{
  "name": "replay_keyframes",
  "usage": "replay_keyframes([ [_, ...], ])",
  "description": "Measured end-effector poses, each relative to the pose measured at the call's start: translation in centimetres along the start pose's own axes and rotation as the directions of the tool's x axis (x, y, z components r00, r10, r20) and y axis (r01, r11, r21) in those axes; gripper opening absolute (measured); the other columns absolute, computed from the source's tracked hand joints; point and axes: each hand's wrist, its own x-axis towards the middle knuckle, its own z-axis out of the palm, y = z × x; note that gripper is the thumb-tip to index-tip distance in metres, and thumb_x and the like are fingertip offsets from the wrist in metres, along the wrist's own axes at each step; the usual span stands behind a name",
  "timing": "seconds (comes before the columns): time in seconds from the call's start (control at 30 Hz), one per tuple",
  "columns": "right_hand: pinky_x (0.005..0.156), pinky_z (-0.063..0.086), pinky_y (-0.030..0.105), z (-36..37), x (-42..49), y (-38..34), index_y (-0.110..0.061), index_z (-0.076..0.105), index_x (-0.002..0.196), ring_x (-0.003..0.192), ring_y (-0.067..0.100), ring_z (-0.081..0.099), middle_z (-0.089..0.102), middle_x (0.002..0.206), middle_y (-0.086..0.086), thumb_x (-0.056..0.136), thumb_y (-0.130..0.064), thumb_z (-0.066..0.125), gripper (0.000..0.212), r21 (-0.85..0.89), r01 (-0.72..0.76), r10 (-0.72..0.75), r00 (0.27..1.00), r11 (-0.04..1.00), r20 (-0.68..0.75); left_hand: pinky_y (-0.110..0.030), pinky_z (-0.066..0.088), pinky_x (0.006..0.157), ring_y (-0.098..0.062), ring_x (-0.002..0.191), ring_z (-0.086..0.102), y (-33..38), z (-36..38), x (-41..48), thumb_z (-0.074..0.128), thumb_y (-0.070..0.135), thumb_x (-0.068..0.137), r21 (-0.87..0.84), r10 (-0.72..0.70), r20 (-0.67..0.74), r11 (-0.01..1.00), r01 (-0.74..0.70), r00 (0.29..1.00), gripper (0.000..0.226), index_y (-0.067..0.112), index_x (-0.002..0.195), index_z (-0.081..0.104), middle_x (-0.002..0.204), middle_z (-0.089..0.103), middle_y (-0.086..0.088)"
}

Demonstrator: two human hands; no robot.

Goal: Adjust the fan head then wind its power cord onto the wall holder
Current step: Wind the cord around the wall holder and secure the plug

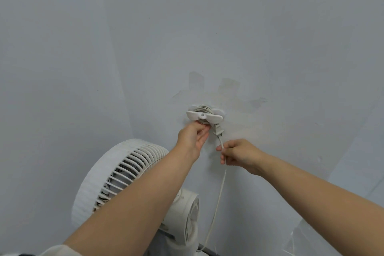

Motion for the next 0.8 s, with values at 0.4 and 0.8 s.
replay_keyframes([
  [0.4,0.052,0.053,0.030,0.5,0.8,-0.4,0.000,0.059,0.067,0.049,0.026,0.058,0.058,0.059,0.015,0.088,0.001,0.055,0.022,-0.018,-0.018,0.011,0.945,1.000,-0.328,-0.036,0.052,0.074,-0.023,0.069,0.062,-2.6,1.4,-0.4,0.075,0.023,0.074,0.788,0.374,-0.014,0.575,-0.220,0.927,0.027,0.019,0.051,0.060,0.070,0.070,-0.013],
  [0.8,0.054,0.047,0.030,0.9,0.5,-0.1,-0.005,0.053,0.057,0.050,0.022,0.056,0.056,0.058,0.012,0.088,0.002,0.055,0.032,0.095,0.050,-0.014,0.937,0.994,-0.348,-0.030,0.046,0.077,-0.022,0.088,0.062,-0.4,-0.8,0.2,0.068,0.027,0.080,0.959,0.452,0.191,0.102,-0.263,0.871,0.016,0.016,0.090,0.061,0.087,0.068,-0.001],
])
